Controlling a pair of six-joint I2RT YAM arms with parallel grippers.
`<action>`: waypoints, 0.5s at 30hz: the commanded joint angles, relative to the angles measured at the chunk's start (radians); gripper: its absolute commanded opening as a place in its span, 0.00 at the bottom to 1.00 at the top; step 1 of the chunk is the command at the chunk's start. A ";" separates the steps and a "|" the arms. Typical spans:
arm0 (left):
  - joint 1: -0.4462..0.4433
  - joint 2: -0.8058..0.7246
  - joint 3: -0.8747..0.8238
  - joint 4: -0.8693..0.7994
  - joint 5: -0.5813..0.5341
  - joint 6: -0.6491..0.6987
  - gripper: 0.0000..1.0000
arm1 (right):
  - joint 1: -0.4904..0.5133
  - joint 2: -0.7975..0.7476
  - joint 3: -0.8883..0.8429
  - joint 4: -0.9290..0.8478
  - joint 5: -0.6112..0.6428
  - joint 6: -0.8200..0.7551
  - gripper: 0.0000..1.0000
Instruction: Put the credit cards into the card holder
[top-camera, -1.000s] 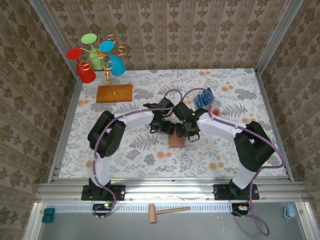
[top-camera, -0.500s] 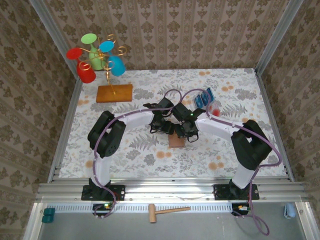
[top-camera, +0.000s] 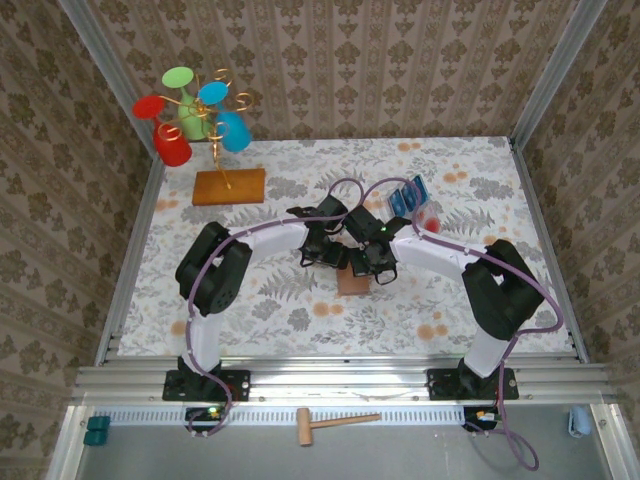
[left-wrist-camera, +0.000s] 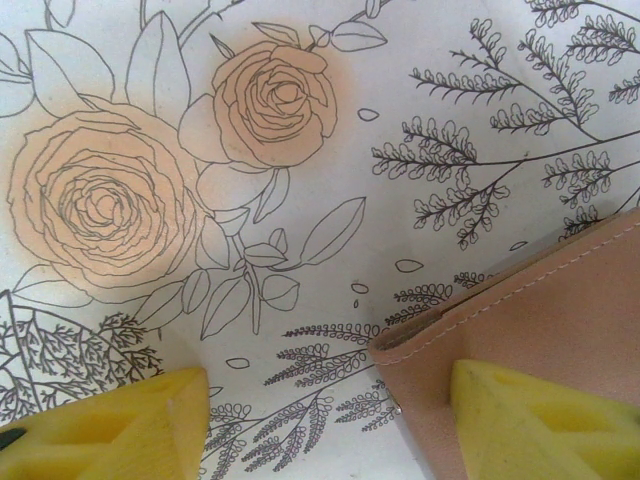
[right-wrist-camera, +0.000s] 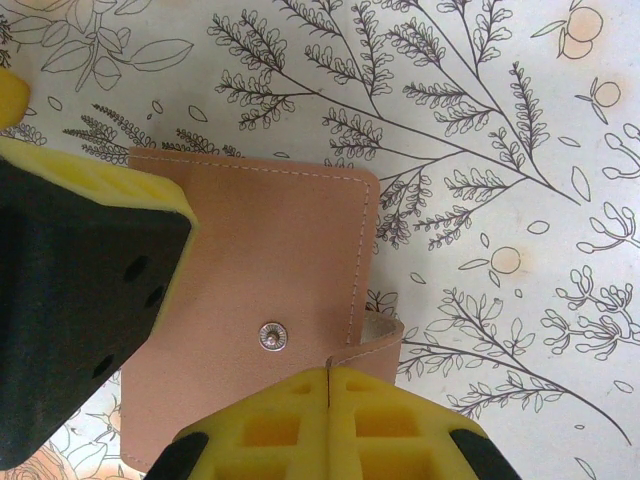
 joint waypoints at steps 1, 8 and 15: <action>-0.023 0.040 -0.012 0.011 0.019 0.011 0.65 | 0.004 -0.011 0.005 -0.029 0.028 -0.008 0.00; -0.025 0.041 -0.011 0.012 0.019 0.013 0.65 | 0.001 -0.010 0.008 0.004 -0.017 0.007 0.00; -0.027 0.044 -0.011 0.012 0.021 0.016 0.65 | -0.002 0.029 0.025 0.035 -0.041 0.022 0.00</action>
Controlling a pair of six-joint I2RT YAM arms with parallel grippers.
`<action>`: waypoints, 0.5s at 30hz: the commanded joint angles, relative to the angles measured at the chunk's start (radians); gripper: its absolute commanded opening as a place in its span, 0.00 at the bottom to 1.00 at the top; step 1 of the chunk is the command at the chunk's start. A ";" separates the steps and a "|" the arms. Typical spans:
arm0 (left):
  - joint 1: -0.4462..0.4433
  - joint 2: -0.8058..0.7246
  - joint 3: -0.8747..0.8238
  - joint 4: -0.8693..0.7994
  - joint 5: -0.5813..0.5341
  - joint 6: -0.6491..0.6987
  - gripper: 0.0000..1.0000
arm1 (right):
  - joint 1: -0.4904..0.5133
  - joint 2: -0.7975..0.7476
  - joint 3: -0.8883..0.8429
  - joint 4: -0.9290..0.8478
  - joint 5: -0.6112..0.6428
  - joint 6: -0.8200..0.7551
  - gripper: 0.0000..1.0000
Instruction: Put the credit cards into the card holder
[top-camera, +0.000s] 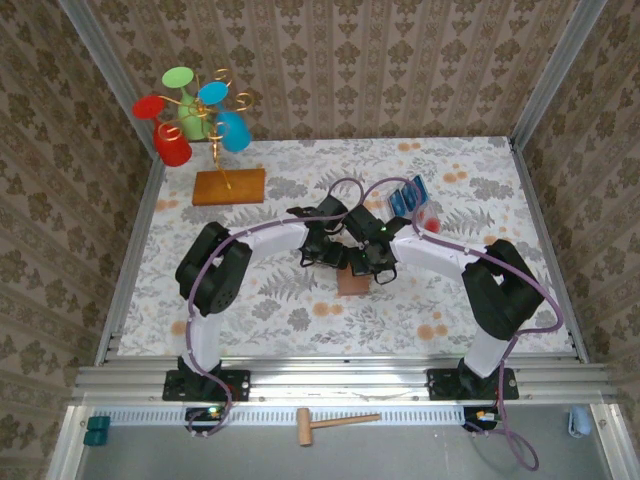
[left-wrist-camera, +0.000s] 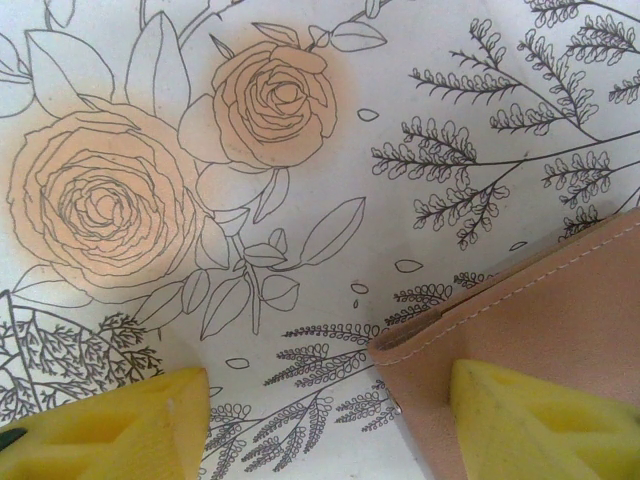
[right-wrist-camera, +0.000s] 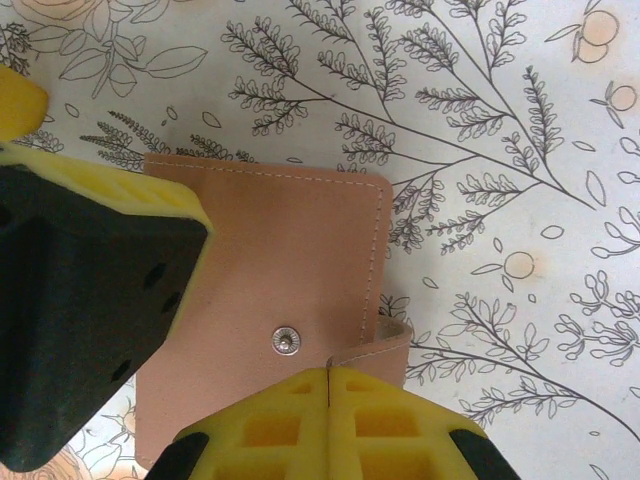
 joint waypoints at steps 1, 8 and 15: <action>-0.027 0.043 -0.011 0.011 0.021 0.015 0.65 | 0.000 0.029 0.027 0.021 -0.026 0.016 0.00; -0.028 0.043 -0.009 0.010 0.023 0.016 0.65 | 0.000 0.058 0.035 0.037 -0.037 0.021 0.00; -0.029 0.045 -0.011 0.013 0.023 0.016 0.65 | 0.000 0.076 0.042 0.050 -0.055 0.029 0.00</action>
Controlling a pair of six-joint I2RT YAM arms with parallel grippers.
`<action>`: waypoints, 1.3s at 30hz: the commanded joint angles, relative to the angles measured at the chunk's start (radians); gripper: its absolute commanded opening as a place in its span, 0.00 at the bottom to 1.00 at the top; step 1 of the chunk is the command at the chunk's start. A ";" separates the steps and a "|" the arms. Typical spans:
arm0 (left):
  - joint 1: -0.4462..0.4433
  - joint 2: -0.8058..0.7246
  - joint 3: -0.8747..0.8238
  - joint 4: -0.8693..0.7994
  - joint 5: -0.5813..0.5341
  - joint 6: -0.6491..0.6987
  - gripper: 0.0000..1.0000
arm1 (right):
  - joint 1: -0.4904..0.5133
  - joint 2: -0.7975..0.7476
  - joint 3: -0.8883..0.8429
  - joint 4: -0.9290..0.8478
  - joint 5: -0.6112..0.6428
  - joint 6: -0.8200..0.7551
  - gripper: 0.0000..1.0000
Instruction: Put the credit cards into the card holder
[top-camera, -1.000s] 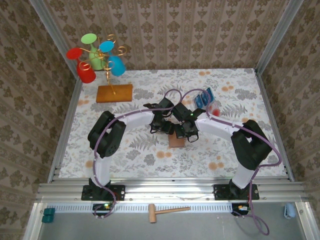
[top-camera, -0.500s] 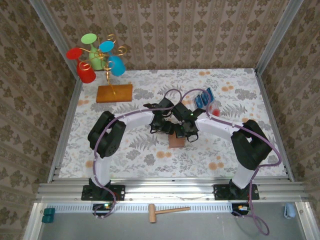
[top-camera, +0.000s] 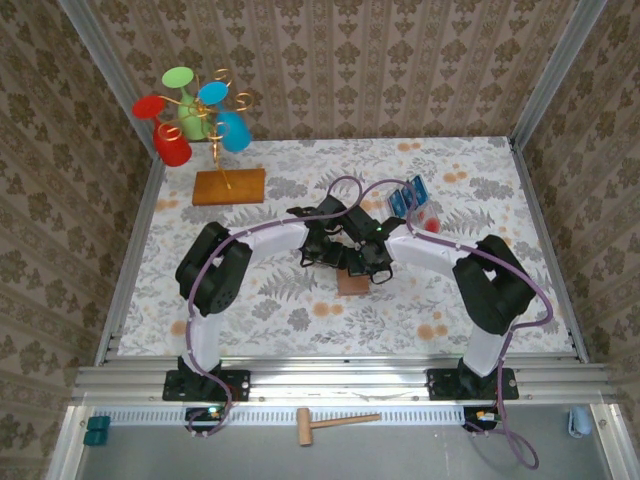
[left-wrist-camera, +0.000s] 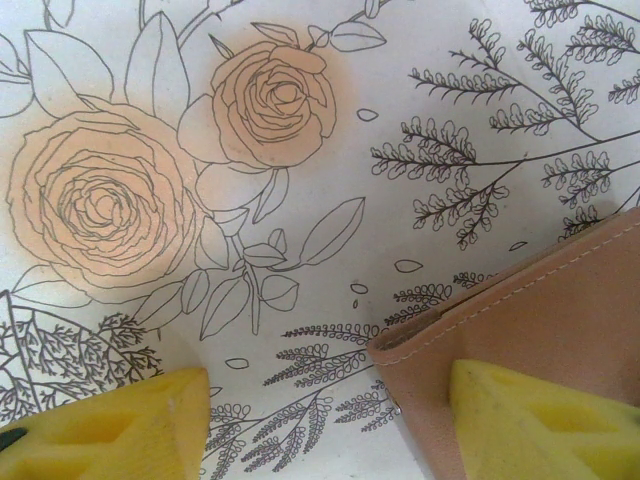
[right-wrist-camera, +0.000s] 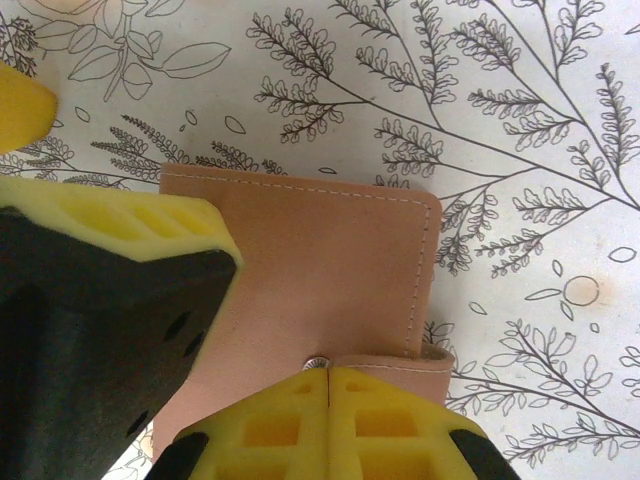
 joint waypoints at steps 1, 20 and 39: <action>-0.029 0.045 -0.009 0.012 0.023 0.016 0.65 | 0.000 0.025 0.028 0.018 -0.019 0.021 0.00; -0.029 0.048 -0.014 0.019 0.027 0.016 0.65 | 0.017 0.056 0.009 0.026 -0.048 0.028 0.00; -0.031 0.048 -0.012 0.016 0.028 0.016 0.64 | 0.028 0.005 -0.071 0.026 -0.043 0.051 0.00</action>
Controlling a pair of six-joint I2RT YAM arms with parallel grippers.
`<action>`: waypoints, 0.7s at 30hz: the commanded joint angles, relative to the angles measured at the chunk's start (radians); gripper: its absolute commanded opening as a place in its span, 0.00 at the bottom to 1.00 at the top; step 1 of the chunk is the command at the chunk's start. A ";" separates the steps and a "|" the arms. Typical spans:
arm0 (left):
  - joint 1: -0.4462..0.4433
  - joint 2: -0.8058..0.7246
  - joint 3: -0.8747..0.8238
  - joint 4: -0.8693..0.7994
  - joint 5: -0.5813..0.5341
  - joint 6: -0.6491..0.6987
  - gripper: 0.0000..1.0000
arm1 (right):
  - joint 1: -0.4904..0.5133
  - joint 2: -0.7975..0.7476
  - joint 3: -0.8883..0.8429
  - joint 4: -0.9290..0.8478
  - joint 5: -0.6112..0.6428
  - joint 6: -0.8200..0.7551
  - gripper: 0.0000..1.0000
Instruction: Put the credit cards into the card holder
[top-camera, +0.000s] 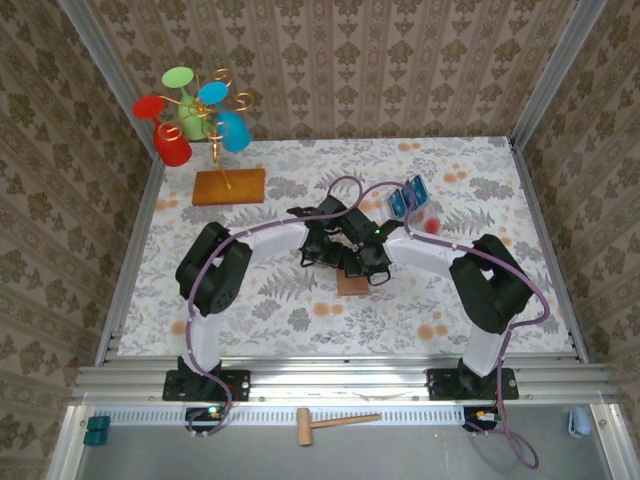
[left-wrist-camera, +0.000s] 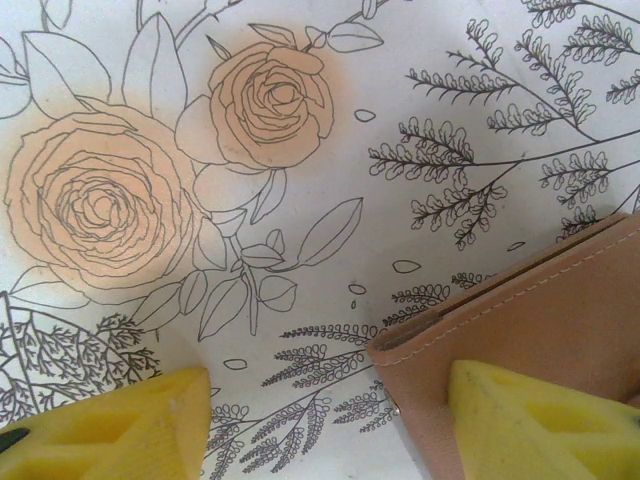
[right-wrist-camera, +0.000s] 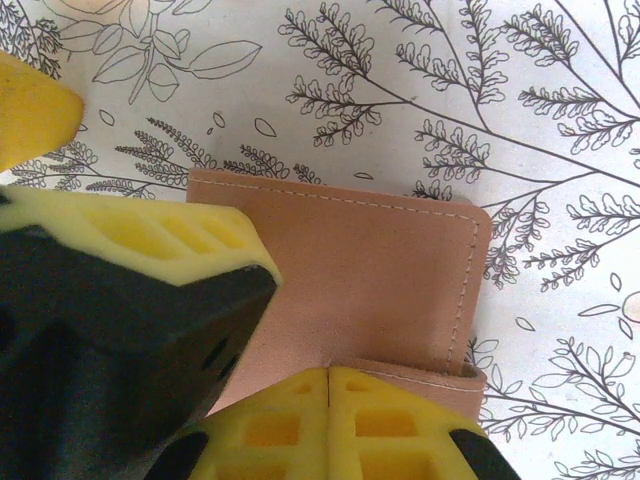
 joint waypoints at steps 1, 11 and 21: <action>-0.030 0.046 -0.012 0.016 0.029 0.015 0.64 | 0.016 -0.005 -0.050 -0.007 -0.018 0.028 0.00; -0.032 0.048 -0.002 0.012 0.029 0.016 0.64 | 0.009 0.031 -0.054 -0.022 0.004 0.017 0.00; -0.032 0.041 0.005 0.013 0.029 0.019 0.64 | -0.007 0.069 -0.092 -0.132 0.038 -0.016 0.00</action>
